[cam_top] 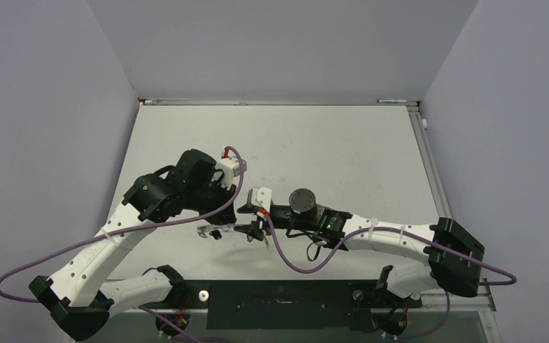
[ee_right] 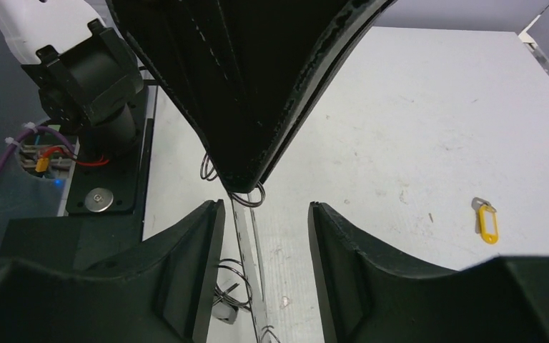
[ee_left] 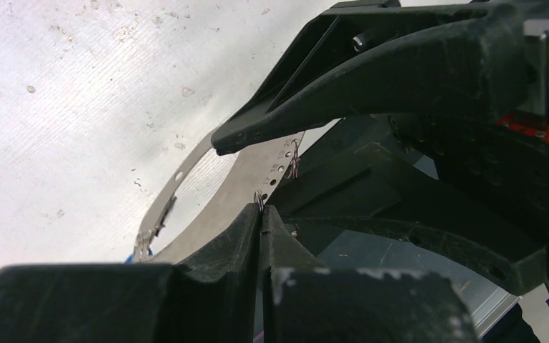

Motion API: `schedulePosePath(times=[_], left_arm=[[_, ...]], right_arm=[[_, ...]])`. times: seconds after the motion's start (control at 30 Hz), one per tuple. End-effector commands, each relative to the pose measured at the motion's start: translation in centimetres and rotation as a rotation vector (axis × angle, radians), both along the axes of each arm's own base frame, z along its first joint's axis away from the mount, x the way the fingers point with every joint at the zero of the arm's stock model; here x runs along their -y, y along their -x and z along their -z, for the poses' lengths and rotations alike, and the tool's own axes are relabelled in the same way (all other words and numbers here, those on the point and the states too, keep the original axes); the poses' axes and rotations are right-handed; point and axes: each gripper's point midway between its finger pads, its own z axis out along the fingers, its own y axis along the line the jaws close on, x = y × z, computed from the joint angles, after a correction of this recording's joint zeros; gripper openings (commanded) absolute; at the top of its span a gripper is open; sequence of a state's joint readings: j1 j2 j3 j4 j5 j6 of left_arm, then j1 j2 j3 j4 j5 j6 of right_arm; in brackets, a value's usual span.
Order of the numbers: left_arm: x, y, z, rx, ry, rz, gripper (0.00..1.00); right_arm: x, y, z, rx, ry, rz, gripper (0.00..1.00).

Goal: Put the keys on the keyring

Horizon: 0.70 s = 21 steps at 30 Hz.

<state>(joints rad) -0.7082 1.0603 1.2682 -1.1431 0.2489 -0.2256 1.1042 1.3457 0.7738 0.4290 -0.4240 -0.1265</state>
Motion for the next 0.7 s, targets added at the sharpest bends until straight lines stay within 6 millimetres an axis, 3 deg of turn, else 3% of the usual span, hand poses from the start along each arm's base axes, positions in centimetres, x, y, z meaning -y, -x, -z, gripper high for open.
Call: schedulePosePath(times=[0.0,0.67], left_arm=[[0.89,0.1,-2.4,0.052,0.082,0.03,0.0],[1.34,0.33,-2.72,0.049,0.112,0.045,0.0]], right_arm=[[-0.73,0.54,-2.1,0.009,-0.081,-0.075,0.45],[-1.27,0.8,-2.08,-0.037,-0.108,-0.146,0.31]])
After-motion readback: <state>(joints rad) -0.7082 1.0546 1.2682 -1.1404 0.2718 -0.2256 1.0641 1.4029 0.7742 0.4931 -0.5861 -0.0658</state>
